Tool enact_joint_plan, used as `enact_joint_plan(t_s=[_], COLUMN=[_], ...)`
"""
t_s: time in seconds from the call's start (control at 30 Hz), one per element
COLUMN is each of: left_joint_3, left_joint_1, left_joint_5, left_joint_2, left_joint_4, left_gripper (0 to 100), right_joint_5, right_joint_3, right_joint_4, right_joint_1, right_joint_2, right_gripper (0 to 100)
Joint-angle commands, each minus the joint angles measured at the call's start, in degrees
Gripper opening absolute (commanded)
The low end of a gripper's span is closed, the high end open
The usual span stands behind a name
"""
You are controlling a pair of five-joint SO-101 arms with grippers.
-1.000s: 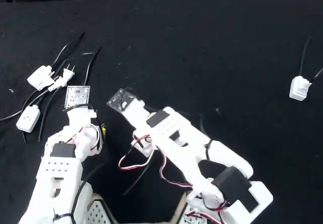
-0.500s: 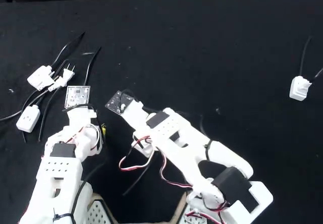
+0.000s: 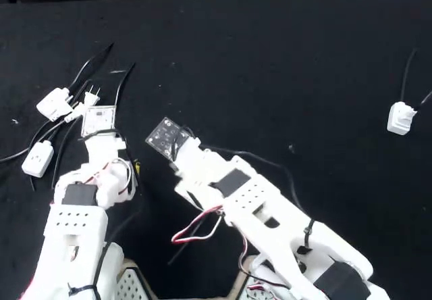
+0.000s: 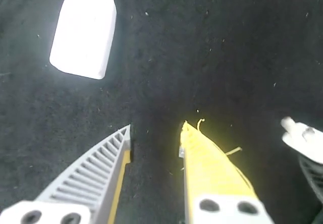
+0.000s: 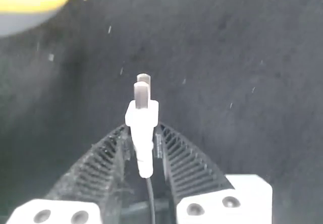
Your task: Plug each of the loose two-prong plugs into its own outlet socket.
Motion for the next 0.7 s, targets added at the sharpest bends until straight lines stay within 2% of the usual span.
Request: enact_joint_plan(t_s=[0.0, 0.17, 0.33, 0.5, 0.67], left_joint_3=[-4.8, -3.3, 3.5, 5.6, 8.3], left_joint_1=[0.1, 2.5, 4.3, 4.3, 4.4], left_joint_5=[1.2, 1.2, 1.1, 1.0, 0.9], left_joint_2=[-0.8, -6.9, -23.0, -36.7, -44.7], left_joint_4=[0.5, 1.0, 1.6, 8.2, 10.3], left_gripper=[17, 17, 17, 17, 17], right_joint_5=[0.0, -0.1, -2.4, -2.5, -2.6], right_joint_3=[-0.1, 0.0, 0.0, -0.2, -0.2], right_joint_4=[-6.8, -10.0, -10.2, -10.2, -10.2], right_joint_1=[-1.1, -2.7, -6.6, -6.9, -9.8], right_joint_2=[-0.7, 1.3, 1.9, 1.9, 1.9], right_gripper=[1.1, 1.1, 1.1, 1.1, 1.1])
